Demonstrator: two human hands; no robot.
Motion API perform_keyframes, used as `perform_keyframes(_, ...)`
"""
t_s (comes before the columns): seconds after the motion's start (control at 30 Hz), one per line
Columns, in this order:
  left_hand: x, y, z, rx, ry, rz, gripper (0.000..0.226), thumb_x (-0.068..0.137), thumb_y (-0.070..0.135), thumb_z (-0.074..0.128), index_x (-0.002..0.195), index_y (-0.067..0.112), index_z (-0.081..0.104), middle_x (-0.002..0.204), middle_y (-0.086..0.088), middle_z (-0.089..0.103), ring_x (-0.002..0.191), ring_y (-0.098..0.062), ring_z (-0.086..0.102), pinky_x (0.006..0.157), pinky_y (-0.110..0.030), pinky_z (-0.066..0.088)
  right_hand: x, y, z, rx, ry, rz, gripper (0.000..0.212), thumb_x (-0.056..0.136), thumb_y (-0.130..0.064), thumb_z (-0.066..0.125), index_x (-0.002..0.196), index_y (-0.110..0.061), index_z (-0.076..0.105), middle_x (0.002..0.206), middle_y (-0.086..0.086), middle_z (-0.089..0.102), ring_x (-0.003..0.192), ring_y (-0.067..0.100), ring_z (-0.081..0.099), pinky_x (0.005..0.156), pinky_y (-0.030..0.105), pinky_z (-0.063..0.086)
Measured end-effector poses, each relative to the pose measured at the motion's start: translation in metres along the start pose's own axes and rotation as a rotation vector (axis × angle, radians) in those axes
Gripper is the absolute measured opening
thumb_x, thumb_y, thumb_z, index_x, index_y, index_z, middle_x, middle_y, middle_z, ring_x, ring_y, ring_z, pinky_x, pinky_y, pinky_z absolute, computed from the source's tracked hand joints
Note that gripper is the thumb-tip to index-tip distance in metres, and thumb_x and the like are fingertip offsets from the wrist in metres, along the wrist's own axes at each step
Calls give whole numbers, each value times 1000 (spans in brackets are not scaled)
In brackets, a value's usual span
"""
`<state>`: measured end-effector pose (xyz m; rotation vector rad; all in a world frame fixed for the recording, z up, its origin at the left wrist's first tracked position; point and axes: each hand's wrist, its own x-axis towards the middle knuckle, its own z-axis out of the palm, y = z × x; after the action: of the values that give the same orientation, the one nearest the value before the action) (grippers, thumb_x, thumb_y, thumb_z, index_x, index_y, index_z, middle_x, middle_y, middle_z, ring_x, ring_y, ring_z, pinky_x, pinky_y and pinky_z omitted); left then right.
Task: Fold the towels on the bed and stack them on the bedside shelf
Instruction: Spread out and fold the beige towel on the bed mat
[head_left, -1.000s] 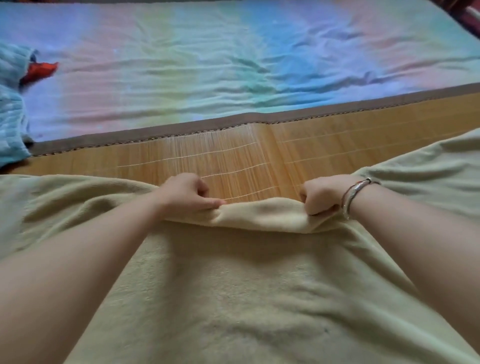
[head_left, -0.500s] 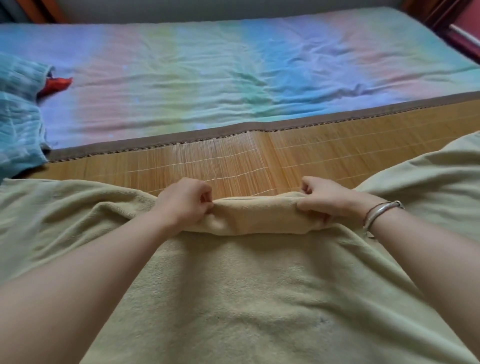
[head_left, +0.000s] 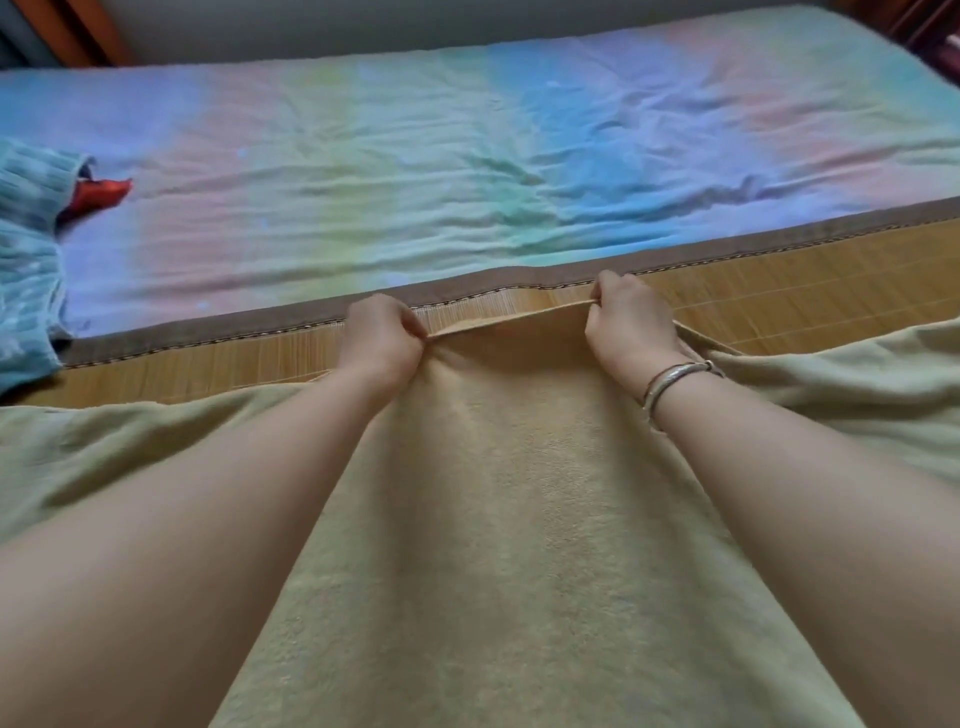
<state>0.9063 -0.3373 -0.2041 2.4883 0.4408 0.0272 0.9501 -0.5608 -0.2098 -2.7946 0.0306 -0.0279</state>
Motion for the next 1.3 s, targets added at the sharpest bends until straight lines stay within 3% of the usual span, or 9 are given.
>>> perform_keyframes(0.13,-1,-4,29,25,-108,17,27,88,8,55,112,11,67,123,-10,61,115,-24,55,85,-23,39,-6,15,35,53,-402,-6,60,92,-11,40,148,-17,20,159,13,5,143,34,19,117,46,18)
perform_keyframes(0.2,-11,-8,43,33,-209,80,48,89,9,57,135,12,48,151,-11,33,139,-23,31,108,-22,23,-16,20,40,48,-370,-38,63,94,-10,38,151,-23,13,160,9,-4,145,36,13,119,48,11)
perform_keyframes(0.27,-23,-11,49,18,-210,147,60,90,11,57,145,18,33,160,-7,7,147,-22,8,115,-25,6,-24,23,40,70,-293,-80,65,95,-10,41,151,-23,11,160,8,-7,145,34,15,118,48,10)
perform_keyframes(0.47,-70,-2,60,20,-25,349,53,92,13,52,143,24,37,159,3,17,148,-17,8,120,-38,4,-77,25,35,94,-39,-174,54,94,-19,47,145,-17,27,159,7,9,147,21,9,118,41,4)
perform_keyframes(0.57,-138,10,69,5,-120,344,54,96,25,47,147,30,30,159,8,10,148,-13,0,117,-37,-6,-139,43,23,124,-45,-169,52,95,-24,47,144,-19,29,159,3,13,147,14,5,117,35,1)
perform_keyframes(0.67,-221,18,79,-4,-255,361,61,90,46,23,150,32,20,160,9,1,147,-16,-9,113,-38,-16,-212,80,8,108,-67,-52,54,95,-29,41,147,-22,26,159,2,14,147,15,6,118,42,5)
perform_keyframes(0.83,-327,41,94,39,-428,299,86,69,62,3,150,35,-3,147,15,-31,137,-20,-31,106,-37,-20,-317,143,-18,-109,-217,137,74,84,-55,10,151,-26,16,161,3,3,147,20,2,116,51,9)
perform_keyframes(1.03,-389,39,126,132,-603,168,92,88,67,35,145,29,-26,141,12,-45,133,-24,-42,111,-48,-21,-383,184,-18,-235,-328,204,79,76,-73,-1,147,-40,-15,157,-6,-24,144,19,-24,113,60,-2)
perform_keyframes(1.3,-393,25,157,310,-516,185,97,81,78,27,144,30,-29,150,9,-38,137,-26,-37,110,-49,-21,-382,198,0,-193,-298,165,71,90,-67,19,148,-39,-11,157,-7,-25,142,20,-29,107,63,-15)
